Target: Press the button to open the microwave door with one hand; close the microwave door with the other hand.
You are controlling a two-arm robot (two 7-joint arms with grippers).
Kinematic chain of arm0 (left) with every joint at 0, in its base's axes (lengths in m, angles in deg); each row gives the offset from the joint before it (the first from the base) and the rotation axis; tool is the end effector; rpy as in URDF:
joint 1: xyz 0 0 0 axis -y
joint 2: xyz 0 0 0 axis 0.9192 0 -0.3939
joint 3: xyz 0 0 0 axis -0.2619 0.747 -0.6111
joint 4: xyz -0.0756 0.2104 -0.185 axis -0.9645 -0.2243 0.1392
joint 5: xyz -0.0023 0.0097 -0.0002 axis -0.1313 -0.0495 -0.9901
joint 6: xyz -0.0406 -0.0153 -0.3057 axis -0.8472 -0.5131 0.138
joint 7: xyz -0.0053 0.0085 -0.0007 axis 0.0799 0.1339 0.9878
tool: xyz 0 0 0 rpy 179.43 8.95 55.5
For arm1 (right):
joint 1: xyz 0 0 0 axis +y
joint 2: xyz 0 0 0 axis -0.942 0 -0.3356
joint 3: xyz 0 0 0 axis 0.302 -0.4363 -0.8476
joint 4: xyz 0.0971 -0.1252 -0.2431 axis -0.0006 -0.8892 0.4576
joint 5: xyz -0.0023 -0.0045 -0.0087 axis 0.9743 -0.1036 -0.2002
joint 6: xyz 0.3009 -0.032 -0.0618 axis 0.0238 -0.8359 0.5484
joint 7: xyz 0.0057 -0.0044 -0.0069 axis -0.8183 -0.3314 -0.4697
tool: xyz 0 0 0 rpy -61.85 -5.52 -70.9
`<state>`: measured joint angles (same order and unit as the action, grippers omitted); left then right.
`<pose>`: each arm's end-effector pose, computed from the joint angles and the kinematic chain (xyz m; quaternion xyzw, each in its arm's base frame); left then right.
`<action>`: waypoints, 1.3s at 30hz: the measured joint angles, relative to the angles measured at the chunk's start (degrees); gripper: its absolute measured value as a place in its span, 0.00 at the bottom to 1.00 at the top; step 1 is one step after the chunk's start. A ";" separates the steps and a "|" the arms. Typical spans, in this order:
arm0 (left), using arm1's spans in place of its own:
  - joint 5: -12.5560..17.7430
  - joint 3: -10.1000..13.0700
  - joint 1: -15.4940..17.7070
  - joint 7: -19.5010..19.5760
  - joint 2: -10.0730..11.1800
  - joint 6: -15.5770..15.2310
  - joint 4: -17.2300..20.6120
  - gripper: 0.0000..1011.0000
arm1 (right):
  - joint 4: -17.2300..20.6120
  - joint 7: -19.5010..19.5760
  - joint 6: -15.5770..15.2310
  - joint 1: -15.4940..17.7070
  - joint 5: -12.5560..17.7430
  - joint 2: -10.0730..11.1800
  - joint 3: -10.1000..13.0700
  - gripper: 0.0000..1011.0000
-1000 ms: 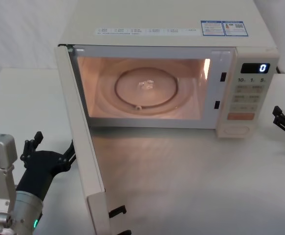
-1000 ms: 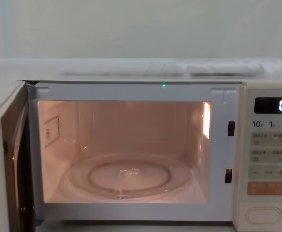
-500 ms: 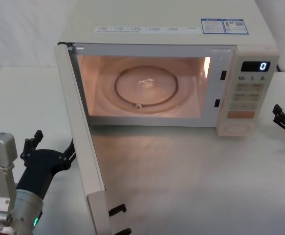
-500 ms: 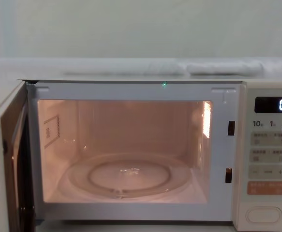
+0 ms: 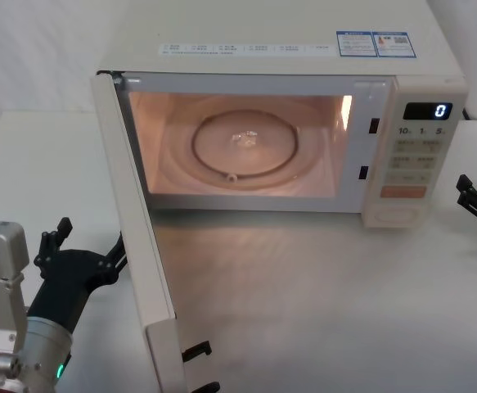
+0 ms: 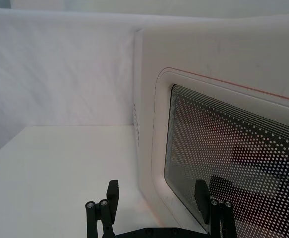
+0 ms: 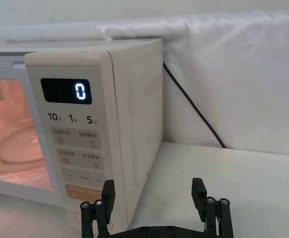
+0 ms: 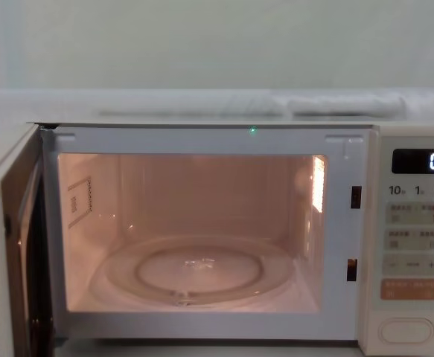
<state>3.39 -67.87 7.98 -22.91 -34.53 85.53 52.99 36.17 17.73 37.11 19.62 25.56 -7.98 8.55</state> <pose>0.2529 0.0375 -0.2853 -0.0174 0.0065 0.6616 0.7496 0.3282 -0.0814 -0.2574 0.0113 0.0053 -0.5983 0.8012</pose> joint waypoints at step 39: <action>0.00 0.00 0.00 0.00 0.00 0.00 0.00 0.00 | 0.00 0.00 0.00 0.00 0.00 0.00 0.00 0.99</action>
<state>3.39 -67.87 7.98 -22.91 -34.52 85.52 53.00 36.17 17.73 37.11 19.62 25.57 -7.98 8.55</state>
